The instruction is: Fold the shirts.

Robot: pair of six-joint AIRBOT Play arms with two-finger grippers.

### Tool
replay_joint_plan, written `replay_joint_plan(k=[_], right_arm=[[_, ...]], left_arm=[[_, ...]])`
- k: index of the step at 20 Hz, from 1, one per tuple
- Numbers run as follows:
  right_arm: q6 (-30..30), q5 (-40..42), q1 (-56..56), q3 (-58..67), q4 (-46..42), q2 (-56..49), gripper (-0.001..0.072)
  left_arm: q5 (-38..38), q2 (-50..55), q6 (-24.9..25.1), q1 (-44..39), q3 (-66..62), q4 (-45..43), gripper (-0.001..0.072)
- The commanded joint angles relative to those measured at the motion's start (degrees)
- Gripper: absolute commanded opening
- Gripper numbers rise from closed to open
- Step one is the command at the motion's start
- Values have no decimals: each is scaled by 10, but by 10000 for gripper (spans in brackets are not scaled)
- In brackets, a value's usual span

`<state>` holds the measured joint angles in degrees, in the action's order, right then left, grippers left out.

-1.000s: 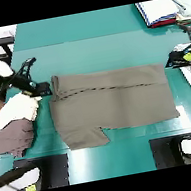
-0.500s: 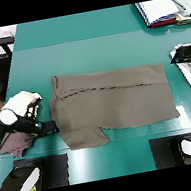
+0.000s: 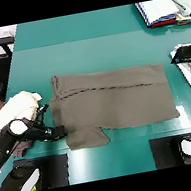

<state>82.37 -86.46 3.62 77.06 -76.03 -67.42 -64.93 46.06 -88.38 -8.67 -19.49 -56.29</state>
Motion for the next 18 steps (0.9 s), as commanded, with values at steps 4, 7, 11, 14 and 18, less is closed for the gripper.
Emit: replay_joint_plan(k=[4,7,11,14,18], right_arm=[[1,-51,85,-68,-8,29,423],[1,-50,187,-229,-7,80,603],[1,-33,284,-415,-5,103,591],[1,8,281,-478,27,91,550],[12,52,213,-488,60,37,399]], left_arm=[[-39,-2,3,-24,-58,-25,28],[-40,-2,4,-24,-96,-26,28],[-38,-2,15,-24,-108,-20,29],[-36,-2,17,-24,-108,-20,29],[-37,-2,18,-24,-108,-20,29]])
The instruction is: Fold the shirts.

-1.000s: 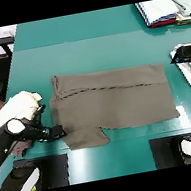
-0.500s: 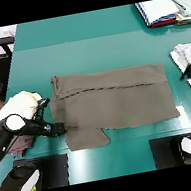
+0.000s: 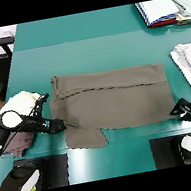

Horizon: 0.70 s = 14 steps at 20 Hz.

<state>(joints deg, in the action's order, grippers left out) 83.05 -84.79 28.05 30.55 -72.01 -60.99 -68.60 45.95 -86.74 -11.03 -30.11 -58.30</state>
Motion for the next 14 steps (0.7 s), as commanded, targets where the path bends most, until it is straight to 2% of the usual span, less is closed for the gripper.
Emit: replay_joint_plan(k=[1,2,3,5,7,11,14], right_arm=[[5,44,-53,-16,20,-35,371],[6,52,-73,-6,19,-39,307],[6,54,-90,4,18,-36,194],[6,48,-118,26,8,-17,44],[6,19,-134,47,-20,19,20],[6,-67,-142,86,-62,115,20],[6,-65,-142,124,-60,166,19]], left_arm=[[-1,-1,2,0,-1,0,29],[-3,-1,2,0,-1,0,29],[-10,-1,3,0,-2,-1,29],[-28,-1,2,0,-11,-4,27],[-43,-22,-1,0,-23,-5,26],[-123,-119,-64,0,-32,-10,27],[-146,-131,-73,0,-72,-12,27]])
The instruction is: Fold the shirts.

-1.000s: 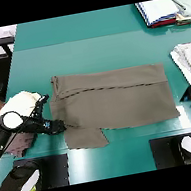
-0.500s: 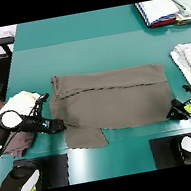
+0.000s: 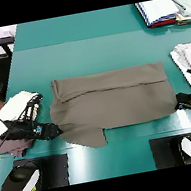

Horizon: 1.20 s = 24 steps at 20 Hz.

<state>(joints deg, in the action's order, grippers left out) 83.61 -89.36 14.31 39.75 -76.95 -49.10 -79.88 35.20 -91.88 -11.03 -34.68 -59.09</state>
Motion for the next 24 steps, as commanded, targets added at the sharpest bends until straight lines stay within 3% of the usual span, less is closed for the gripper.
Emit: replay_joint_plan(k=[1,4,8,12,16,17,18,19,20,23,24], right_arm=[[0,-14,-4,46,-11,47,19],[-1,2,-9,101,-7,-14,19],[-7,54,-70,196,-6,-147,19],[-7,82,-107,298,-5,-286,20],[-7,86,-107,382,24,-380,20],[-7,87,-105,403,42,-398,24],[-13,88,-103,421,58,-412,93],[-24,86,-98,440,79,-423,287],[-38,78,-94,457,95,-430,395],[-73,40,-58,476,114,-427,445],[-79,33,-40,471,115,-423,494]], left_arm=[[-12,-14,-21,0,-44,-16,27],[71,53,-2,0,-99,-65,28],[166,218,50,0,-191,-83,29],[202,376,54,17,-286,-108,29],[252,444,54,32,-318,-116,41],[264,447,53,32,-317,-114,279],[275,447,52,32,-318,-112,457],[280,445,52,32,-318,-112,458],[268,445,52,32,-323,-112,458],[196,445,53,32,-355,-110,457],[177,445,53,32,-362,-106,377]])
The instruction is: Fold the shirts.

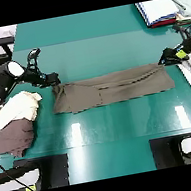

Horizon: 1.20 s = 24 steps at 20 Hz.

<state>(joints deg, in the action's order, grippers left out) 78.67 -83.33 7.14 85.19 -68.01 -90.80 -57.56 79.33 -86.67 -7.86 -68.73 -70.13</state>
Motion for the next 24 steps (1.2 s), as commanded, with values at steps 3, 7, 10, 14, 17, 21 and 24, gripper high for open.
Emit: replay_joint_plan(k=[3,7,10,14,17,21,24], right_arm=[[-38,-26,94,-30,26,3,585],[-71,-12,163,-85,77,-28,584],[-72,-10,160,-92,111,-69,574],[-72,12,112,-92,114,-94,505],[-74,22,87,-92,114,-92,232],[-89,16,84,-86,116,-38,20],[-88,-29,73,-43,164,16,19]], left_arm=[[-58,4,2,-5,-23,39,30],[-28,4,2,-46,-23,75,29],[17,9,-2,-103,-23,76,29],[54,42,-14,-160,-24,95,29],[57,83,-14,-181,-53,124,29],[59,148,-14,-213,-131,128,29],[58,209,-14,-240,-197,138,29]])
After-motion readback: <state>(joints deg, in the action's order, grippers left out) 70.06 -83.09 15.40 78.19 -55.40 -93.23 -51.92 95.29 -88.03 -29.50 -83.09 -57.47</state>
